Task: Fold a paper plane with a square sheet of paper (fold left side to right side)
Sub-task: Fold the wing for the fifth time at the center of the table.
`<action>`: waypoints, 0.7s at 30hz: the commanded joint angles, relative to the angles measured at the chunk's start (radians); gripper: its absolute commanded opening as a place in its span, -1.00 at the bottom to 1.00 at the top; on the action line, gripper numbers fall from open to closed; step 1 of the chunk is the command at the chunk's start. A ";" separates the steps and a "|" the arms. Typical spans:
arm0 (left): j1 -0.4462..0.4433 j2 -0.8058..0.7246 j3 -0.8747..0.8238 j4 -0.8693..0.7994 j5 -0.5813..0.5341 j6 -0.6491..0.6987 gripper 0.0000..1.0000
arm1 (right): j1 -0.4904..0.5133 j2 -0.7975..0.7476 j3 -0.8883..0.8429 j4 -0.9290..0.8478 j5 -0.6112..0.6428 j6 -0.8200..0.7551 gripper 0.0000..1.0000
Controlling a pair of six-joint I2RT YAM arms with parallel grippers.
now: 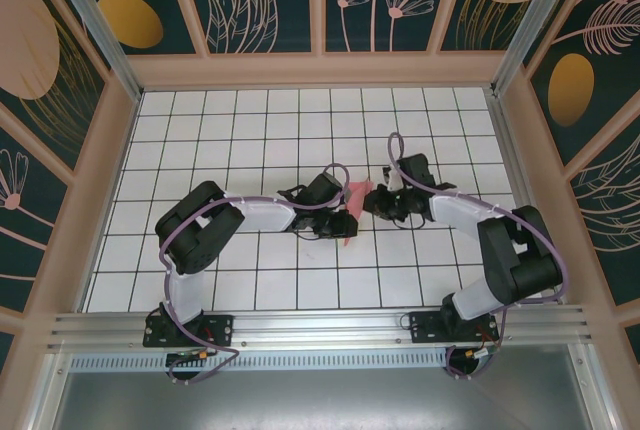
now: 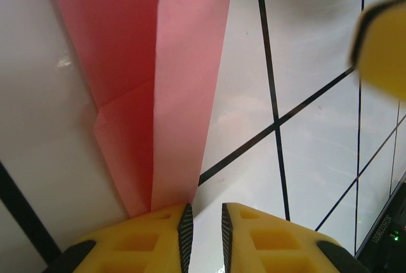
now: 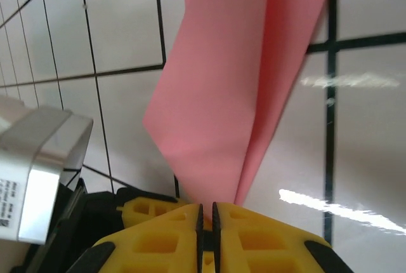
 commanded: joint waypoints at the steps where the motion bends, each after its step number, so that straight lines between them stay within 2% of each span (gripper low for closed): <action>1: -0.018 0.065 -0.024 -0.125 -0.048 0.002 -0.53 | 0.021 0.031 -0.003 0.110 -0.044 0.048 -0.71; 9: -0.018 0.068 -0.019 -0.133 -0.055 0.002 -0.54 | 0.060 0.119 0.033 0.143 -0.007 0.061 -0.71; 21: -0.019 0.074 -0.018 -0.150 -0.064 0.015 -0.59 | 0.086 0.210 0.095 0.067 0.142 0.003 -0.71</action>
